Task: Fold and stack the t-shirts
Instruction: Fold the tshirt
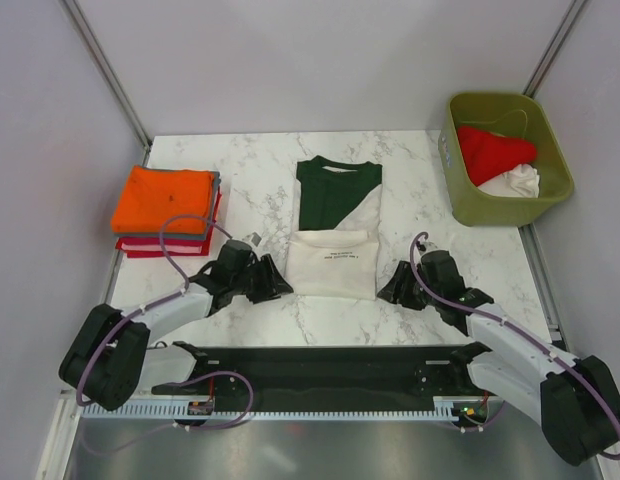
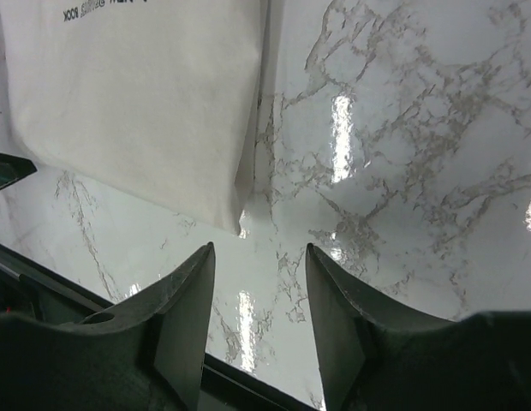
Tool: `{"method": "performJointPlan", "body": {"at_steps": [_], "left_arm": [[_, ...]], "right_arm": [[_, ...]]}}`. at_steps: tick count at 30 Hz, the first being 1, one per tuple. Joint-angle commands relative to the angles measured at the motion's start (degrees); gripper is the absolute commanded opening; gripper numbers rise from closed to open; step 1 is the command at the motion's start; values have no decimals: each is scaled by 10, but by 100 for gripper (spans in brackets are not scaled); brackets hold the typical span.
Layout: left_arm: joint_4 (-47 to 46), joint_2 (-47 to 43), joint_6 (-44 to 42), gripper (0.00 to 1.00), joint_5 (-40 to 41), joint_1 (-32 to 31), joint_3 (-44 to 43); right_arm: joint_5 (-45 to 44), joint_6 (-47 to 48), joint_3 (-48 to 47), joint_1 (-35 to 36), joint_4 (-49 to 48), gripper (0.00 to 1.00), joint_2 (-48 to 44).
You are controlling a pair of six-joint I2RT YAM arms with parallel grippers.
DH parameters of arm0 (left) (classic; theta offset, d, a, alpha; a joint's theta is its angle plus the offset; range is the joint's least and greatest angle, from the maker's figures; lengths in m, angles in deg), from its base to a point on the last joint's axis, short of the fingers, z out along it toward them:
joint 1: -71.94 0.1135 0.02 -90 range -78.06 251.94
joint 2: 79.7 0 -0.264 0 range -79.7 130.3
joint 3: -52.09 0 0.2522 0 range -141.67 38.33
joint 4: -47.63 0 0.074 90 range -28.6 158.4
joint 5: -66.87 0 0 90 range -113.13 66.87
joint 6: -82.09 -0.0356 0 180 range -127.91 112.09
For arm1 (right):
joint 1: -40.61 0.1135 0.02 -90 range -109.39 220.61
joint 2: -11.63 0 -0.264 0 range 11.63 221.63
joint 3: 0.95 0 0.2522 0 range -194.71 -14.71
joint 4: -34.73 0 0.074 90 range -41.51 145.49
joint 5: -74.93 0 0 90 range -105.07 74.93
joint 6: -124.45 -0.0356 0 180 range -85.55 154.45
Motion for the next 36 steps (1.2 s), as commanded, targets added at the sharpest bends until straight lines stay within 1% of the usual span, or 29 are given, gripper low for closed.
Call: {"method": "performJointPlan", "body": {"at_steps": [1,5,7,10,11,14,15,19,22,24,25,26,27,28,29,32,34,35,36], "left_arm": [[7,10,-23,53,9,-3,-10],[-6,31,-19,53,6,-3,-15],[-6,40,-18,53,3,-3,-14],[-27,55,-13,52,3,-3,-16],[-32,58,-12,52,3,-3,-17],[-47,74,-5,50,9,-3,-20],[-47,79,-5,49,20,-3,-21],[-45,86,-6,48,47,-3,-29],[-44,99,-9,42,53,-3,-38],[-44,111,-9,34,55,-3,-42],[-45,114,-6,29,57,-3,-44],[-49,117,-5,18,55,-3,-44],[-55,117,-3,13,50,-3,-44],[-58,117,-1,7,42,-3,-43],[-61,114,-1,2,38,-3,-45],[-49,85,0,2,32,-3,-46],[-32,52,2,2,32,-3,-60],[-20,42,0,2,32,-2,-68],[15,33,-5,2,32,-2,-80]], "right_arm": [[21,-21,4,10,-37,54,12],[38,-36,6,21,-80,55,30],[30,-41,5,27,-87,56,37],[17,-44,8,30,-96,55,57],[16,-45,11,30,-120,54,72],[16,-50,12,30,-149,52,110],[17,-52,11,30,-156,50,118],[17,-61,13,31,-185,48,144],[18,-61,9,31,-192,43,160],[27,-60,5,31,-196,39,166],[31,-53,3,32,-193,32,172],[31,-47,-9,31,-182,11,175],[26,-41,-16,32,-171,3,179],[25,-38,-23,32,-163,0,180],[28,-36,-27,31,-156,0,176],[38,-38,-36,30,-143,0,155],[33,-37,-46,30,-117,0,133],[32,-32,-63,29,-105,0,124],[31,-29,-74,28,-97,0,117]]}}
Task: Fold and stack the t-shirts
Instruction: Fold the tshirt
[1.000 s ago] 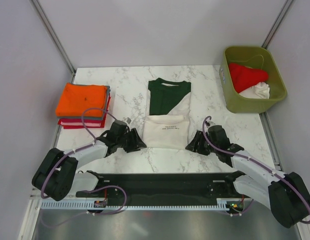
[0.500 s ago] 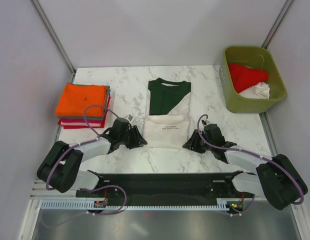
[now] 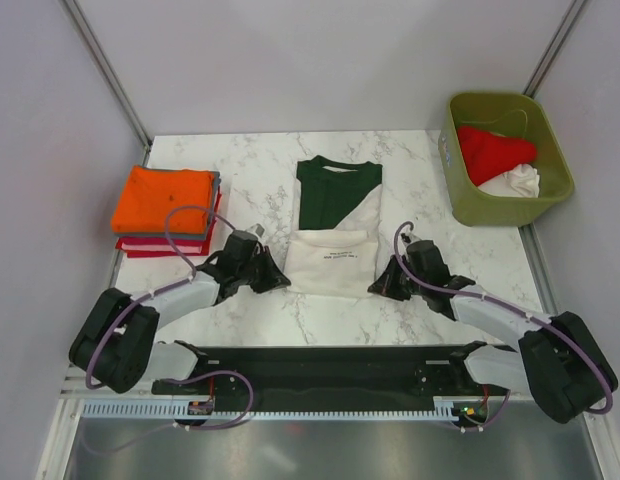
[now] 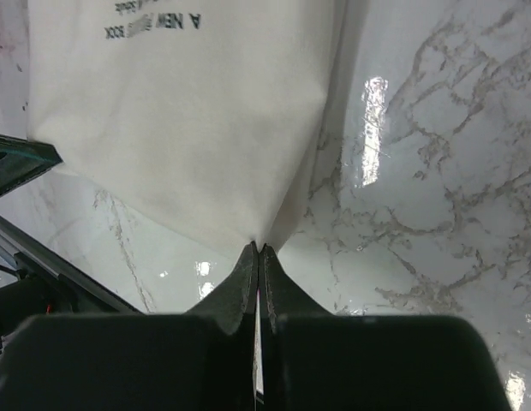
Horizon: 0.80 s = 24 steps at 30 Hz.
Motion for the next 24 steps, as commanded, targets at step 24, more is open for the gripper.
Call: {"method": "performJointPlan", "body": {"at_steps": [24], "left_arm": [[159,-315,56,2,-49,-60,26]], "right_arm": [[-7,20,-58,-23,279,0,-315]]}}
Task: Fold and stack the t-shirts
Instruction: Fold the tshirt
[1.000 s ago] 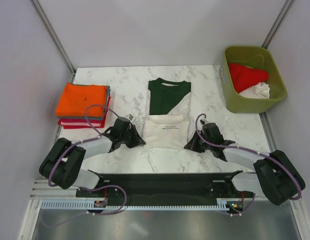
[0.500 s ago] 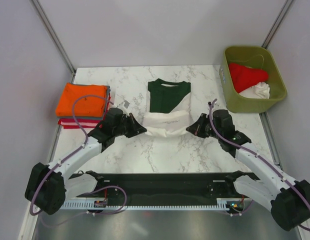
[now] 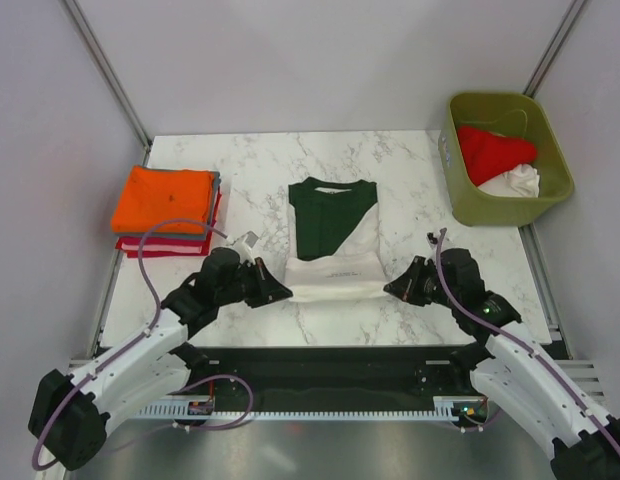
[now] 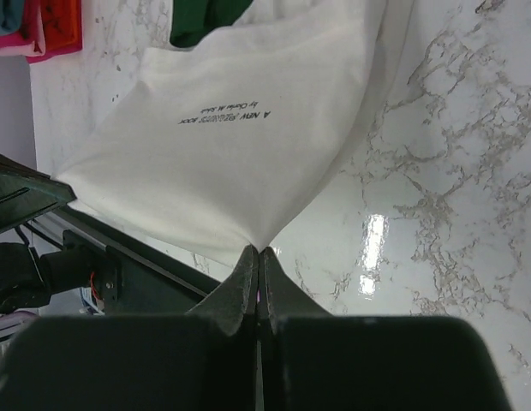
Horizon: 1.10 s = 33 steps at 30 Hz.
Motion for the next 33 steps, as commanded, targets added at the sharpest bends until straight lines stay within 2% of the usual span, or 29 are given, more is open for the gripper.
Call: {"method": "performJointPlan", "body": {"at_steps": [1,6,12,19,24,29,33], "left_arm": [[23,-45,20,2,-16,-1,-2],[36,-18,7,2,-10,1,-46],[33,72,-16,2,-27,22,-140],[30,205,-39,2,-65,94,-250],[26,294,-51,2,-97,138,-341],[33,409,-51,2,-128,185,-435],[37,514,-39,2,-150,213,-551]], "right_arm": [[-8,0,-12,-1,43,0,-39],[-32,4,-52,-1,51,0,-30],[-95,35,-144,-2,44,0,67],[-116,77,-250,-28,7,0,228],[-96,96,-313,-76,-17,0,337],[-64,90,-420,-102,-33,0,445],[-50,80,-526,-108,-38,0,580]]}}
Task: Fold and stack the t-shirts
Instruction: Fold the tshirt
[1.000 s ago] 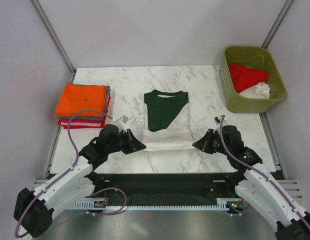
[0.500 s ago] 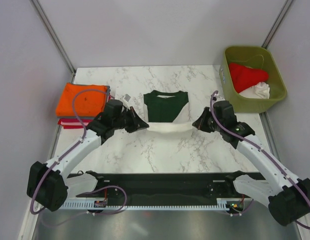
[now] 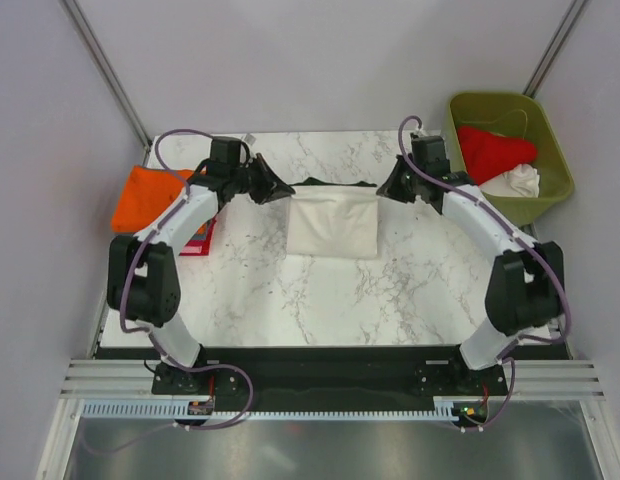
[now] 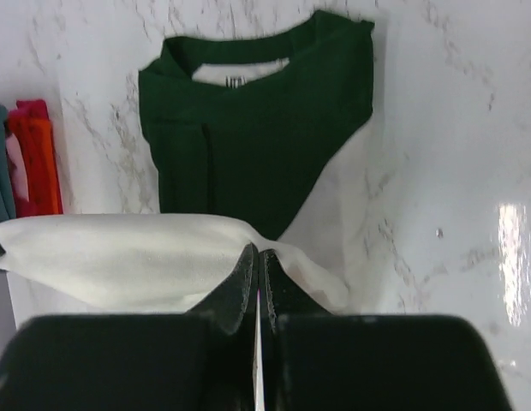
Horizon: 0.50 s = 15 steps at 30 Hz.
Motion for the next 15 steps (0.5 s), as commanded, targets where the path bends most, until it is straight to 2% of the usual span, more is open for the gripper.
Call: {"method": "performJointPlan", "body": {"at_steps": [1,3,4,5,6,7,8,9,10,12,15], "left_arm": [[-5,88,-6,5,-35,35,-106],[-5,174,5,13,-51,40,-190],[-3,204,6,20,-57,41,-224],[2,242,7,29,-64,42,-259],[13,301,7,40,-73,42,-331],[18,328,8,65,-74,43,-360],[23,345,7,77,-74,43,-382],[24,355,6,87,-67,43,-405],[23,360,3,89,-59,43,-407],[23,352,-24,89,-36,39,-396],[23,325,-60,88,-8,33,-360]], "right_arm": [[7,2,-118,-11,-24,1,93],[26,-3,-170,-18,-22,2,171],[28,-11,-211,-26,-23,14,194],[25,-13,-231,-29,-24,34,215],[5,-13,-256,-30,-35,54,249],[-8,-11,-265,-31,-42,82,262],[-16,-7,-271,-31,-46,92,272],[-20,2,-277,-31,-52,95,286],[-17,8,-279,-31,-55,95,287],[-5,26,-256,-31,-77,93,268],[-12,39,-151,-30,-147,86,220]]}}
